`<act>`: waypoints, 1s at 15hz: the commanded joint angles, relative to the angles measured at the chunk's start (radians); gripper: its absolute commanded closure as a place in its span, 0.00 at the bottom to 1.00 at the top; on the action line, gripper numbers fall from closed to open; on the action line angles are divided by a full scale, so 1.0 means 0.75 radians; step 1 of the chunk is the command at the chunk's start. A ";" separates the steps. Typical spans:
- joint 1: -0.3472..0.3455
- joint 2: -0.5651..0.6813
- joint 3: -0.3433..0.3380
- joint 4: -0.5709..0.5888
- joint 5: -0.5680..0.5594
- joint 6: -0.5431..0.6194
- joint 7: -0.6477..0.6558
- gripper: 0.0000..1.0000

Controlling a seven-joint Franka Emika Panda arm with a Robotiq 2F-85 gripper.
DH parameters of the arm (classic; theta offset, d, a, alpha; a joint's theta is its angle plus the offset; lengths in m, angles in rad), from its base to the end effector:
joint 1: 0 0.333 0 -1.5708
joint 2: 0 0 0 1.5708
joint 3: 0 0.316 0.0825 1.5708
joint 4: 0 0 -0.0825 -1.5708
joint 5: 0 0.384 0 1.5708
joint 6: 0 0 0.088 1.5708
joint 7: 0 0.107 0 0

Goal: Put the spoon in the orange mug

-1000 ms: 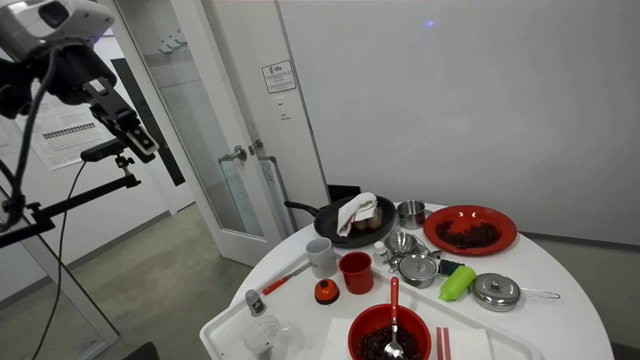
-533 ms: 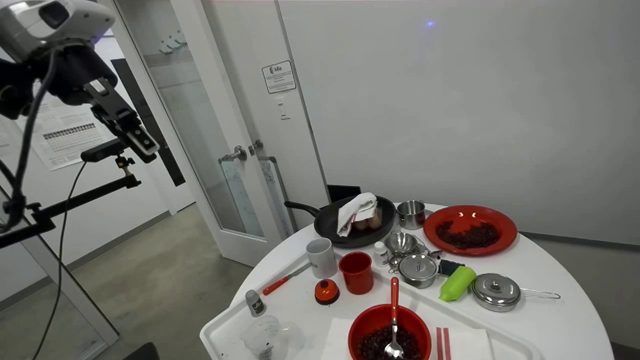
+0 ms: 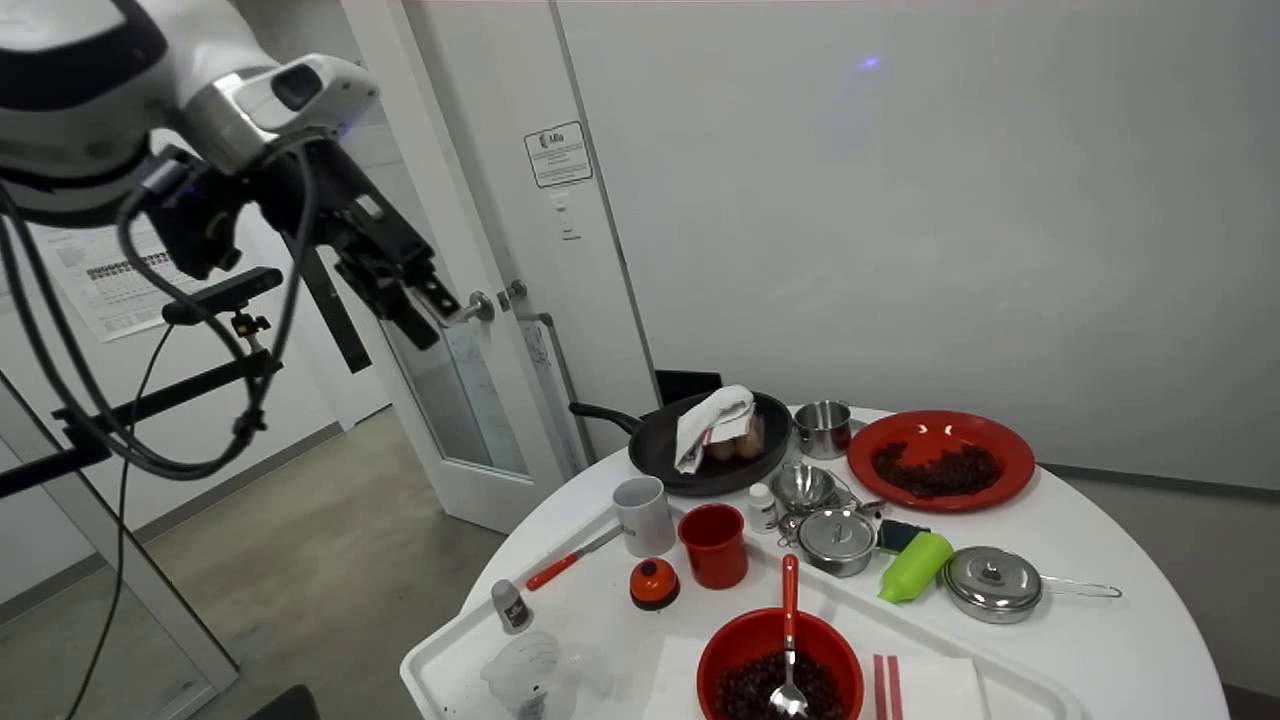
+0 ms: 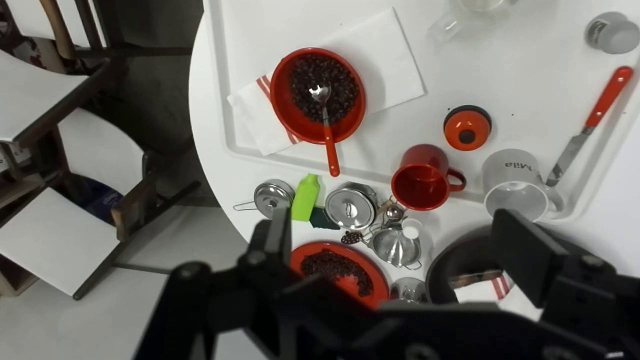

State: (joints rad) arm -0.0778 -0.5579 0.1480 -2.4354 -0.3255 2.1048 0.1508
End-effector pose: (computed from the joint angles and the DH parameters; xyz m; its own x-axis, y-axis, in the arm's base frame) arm 0.4048 0.0192 0.5240 0.9680 0.0837 0.2364 -0.0033 -0.9383 0.3458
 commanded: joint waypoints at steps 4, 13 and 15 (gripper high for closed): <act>-0.027 0.592 -0.094 0.280 -0.096 0.215 -0.048 0.00; -0.002 1.224 -0.236 0.712 -0.015 0.270 -0.139 0.00; -0.005 1.339 -0.249 0.801 0.009 0.266 -0.173 0.00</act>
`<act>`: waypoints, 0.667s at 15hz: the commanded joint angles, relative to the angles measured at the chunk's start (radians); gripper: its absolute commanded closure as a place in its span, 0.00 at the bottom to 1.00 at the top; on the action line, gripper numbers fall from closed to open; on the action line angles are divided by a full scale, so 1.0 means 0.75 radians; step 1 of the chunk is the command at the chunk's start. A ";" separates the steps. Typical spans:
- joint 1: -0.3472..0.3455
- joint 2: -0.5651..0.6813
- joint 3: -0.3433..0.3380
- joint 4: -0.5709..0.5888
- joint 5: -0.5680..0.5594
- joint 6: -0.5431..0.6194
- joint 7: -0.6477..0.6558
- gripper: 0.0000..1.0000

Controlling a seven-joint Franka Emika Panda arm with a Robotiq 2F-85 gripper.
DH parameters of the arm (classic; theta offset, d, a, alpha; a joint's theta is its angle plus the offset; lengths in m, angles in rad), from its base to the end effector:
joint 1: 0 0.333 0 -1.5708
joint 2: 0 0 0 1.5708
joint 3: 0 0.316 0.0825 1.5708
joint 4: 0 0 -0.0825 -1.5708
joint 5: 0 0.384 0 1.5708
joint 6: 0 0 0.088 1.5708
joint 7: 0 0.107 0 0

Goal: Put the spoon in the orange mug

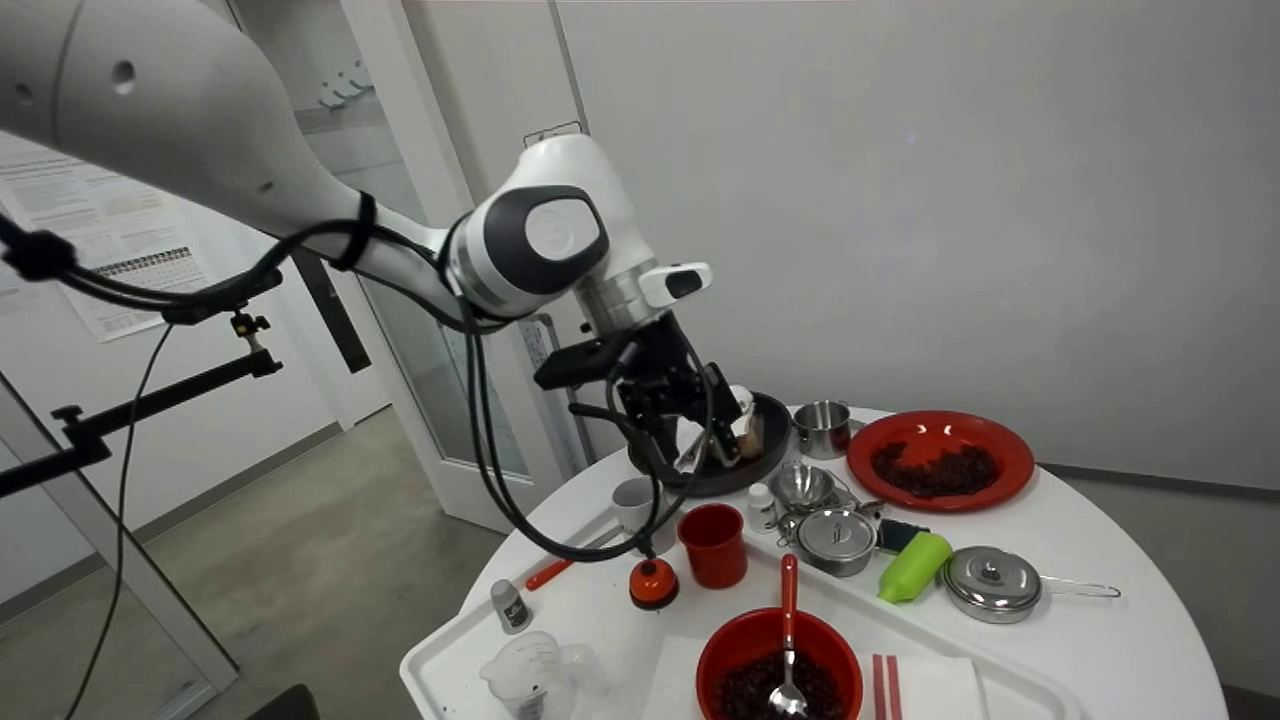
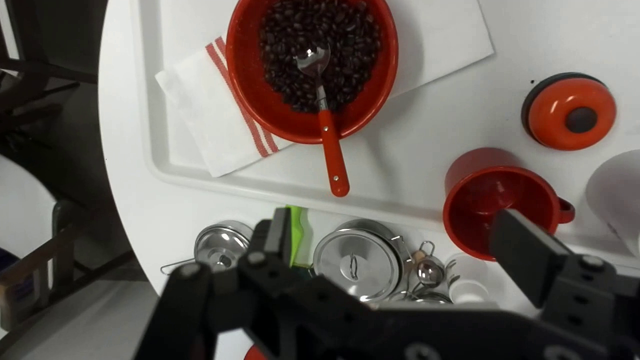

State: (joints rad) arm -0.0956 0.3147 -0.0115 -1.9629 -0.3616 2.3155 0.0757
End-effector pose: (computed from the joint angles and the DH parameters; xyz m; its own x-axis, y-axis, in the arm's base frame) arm 0.6104 -0.0721 0.3187 0.9977 0.0627 0.0243 0.0538 -0.9610 0.2713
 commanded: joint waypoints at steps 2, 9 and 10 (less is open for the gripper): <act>0.011 0.281 -0.042 0.258 0.088 -0.022 -0.116 0.00; -0.041 0.533 -0.042 0.431 0.231 -0.026 -0.244 0.00; -0.048 0.549 -0.044 0.437 0.245 -0.023 -0.253 0.00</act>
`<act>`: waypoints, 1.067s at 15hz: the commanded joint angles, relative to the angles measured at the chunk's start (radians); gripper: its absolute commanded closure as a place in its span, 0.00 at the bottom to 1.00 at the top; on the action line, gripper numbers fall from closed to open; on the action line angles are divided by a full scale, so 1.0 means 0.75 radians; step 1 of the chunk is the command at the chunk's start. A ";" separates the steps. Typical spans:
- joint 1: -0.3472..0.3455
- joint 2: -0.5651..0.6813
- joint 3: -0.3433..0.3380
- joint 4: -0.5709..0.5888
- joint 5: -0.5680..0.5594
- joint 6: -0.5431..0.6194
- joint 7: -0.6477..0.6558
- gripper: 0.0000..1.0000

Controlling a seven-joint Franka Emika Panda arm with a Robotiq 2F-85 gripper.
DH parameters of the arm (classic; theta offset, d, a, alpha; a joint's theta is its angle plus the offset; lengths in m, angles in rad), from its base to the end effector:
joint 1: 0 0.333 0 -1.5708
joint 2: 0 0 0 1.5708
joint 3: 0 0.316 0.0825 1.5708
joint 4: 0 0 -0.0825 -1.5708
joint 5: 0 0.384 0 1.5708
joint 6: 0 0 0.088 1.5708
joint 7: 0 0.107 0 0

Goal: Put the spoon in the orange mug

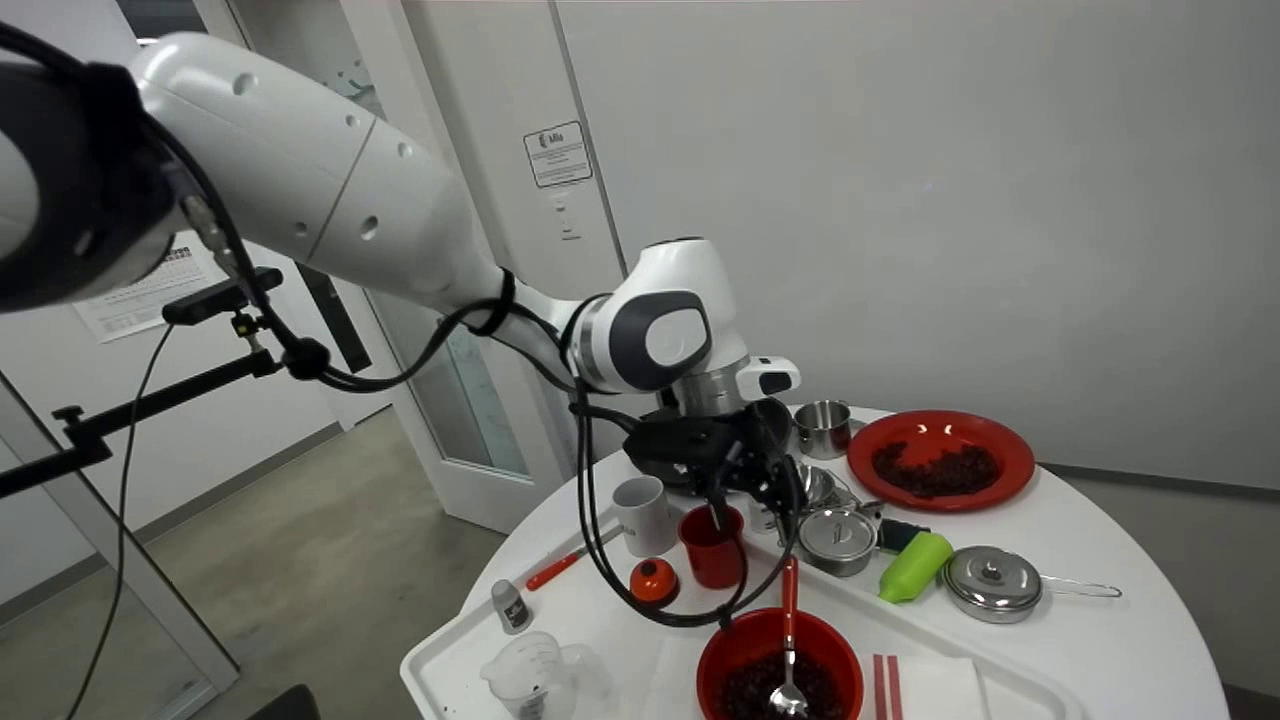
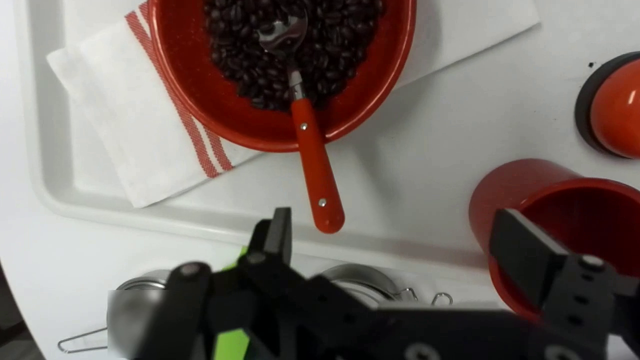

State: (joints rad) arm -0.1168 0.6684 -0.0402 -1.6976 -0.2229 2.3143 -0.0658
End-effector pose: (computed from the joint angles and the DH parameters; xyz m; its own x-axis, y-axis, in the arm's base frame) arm 0.6626 -0.1066 0.2028 0.9948 0.0652 -0.0783 0.0781 -0.9816 0.1743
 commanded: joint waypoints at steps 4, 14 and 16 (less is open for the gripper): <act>-0.051 0.086 -0.018 0.038 0.089 0.018 -0.079 0.00; -0.066 0.063 -0.002 -0.089 0.083 0.328 -0.139 0.00; -0.077 0.058 0.007 -0.118 0.090 0.371 -0.163 0.00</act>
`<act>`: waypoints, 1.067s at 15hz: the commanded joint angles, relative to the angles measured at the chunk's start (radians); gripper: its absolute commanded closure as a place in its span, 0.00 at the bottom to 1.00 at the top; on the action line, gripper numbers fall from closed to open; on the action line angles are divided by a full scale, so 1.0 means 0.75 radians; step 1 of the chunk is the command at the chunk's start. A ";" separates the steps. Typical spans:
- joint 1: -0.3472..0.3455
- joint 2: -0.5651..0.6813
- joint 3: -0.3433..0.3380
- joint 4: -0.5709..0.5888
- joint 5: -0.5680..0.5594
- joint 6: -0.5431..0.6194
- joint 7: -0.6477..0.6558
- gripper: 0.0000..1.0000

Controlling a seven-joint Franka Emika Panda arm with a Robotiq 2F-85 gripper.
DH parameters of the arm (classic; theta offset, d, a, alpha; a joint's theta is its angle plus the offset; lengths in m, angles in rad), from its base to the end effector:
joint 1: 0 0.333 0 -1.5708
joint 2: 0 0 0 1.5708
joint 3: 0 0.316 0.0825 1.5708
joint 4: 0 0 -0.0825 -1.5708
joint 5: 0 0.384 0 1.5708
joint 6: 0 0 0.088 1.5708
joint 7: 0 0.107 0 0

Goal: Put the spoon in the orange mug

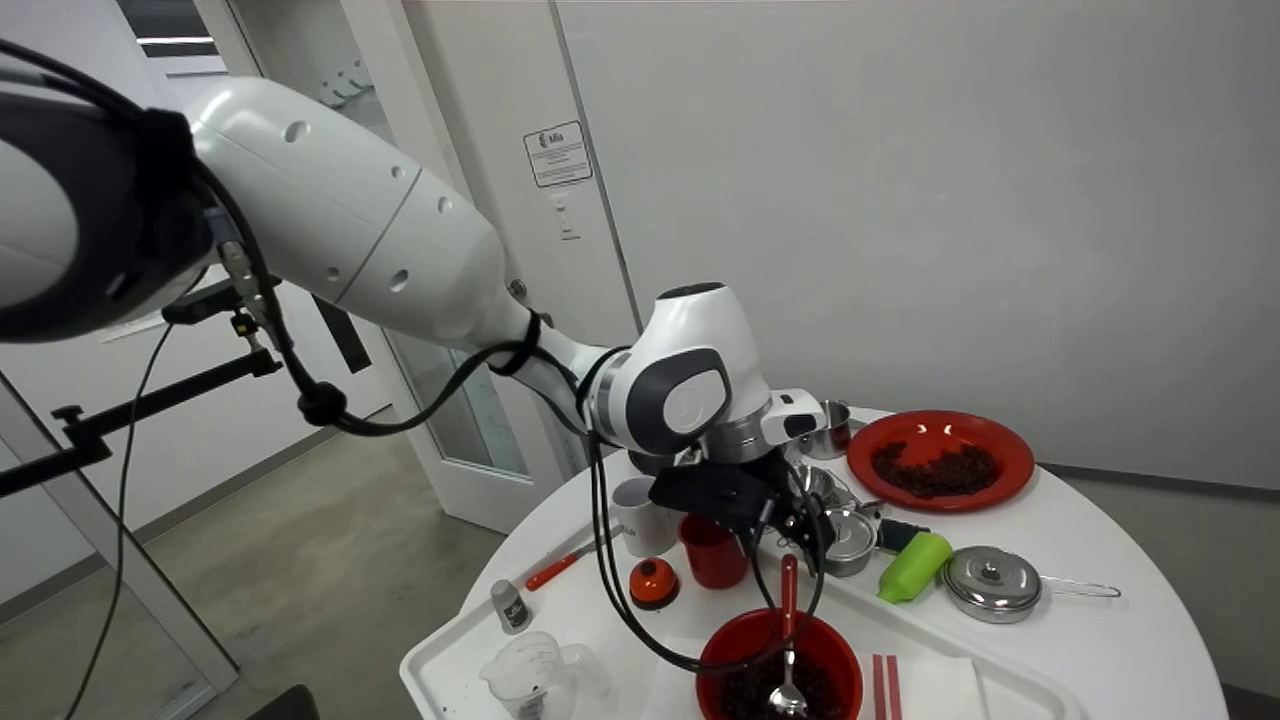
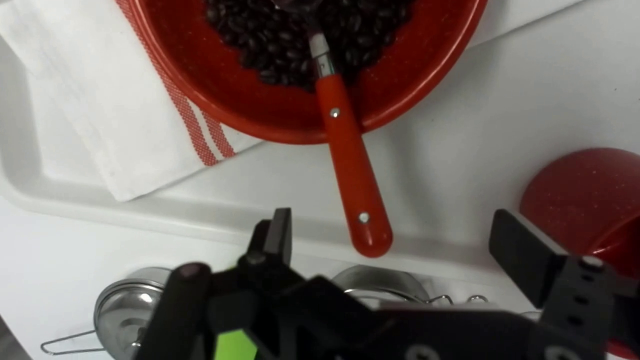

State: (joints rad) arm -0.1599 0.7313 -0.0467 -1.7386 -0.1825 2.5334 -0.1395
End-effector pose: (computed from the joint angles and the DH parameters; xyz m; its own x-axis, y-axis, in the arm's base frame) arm 0.6572 -0.1329 0.1629 0.9950 0.0946 0.0304 0.0891 -0.9848 0.1493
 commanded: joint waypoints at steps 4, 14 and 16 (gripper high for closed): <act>-0.054 -0.042 0.035 -0.131 0.063 0.155 -0.101 0.31; -0.146 -0.099 0.081 -0.254 0.122 0.266 -0.190 0.96; -0.156 -0.114 0.084 -0.272 0.128 0.274 -0.199 0.92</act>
State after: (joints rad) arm -0.2543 0.6940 -0.0016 -1.8856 -0.1216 2.7116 -0.2428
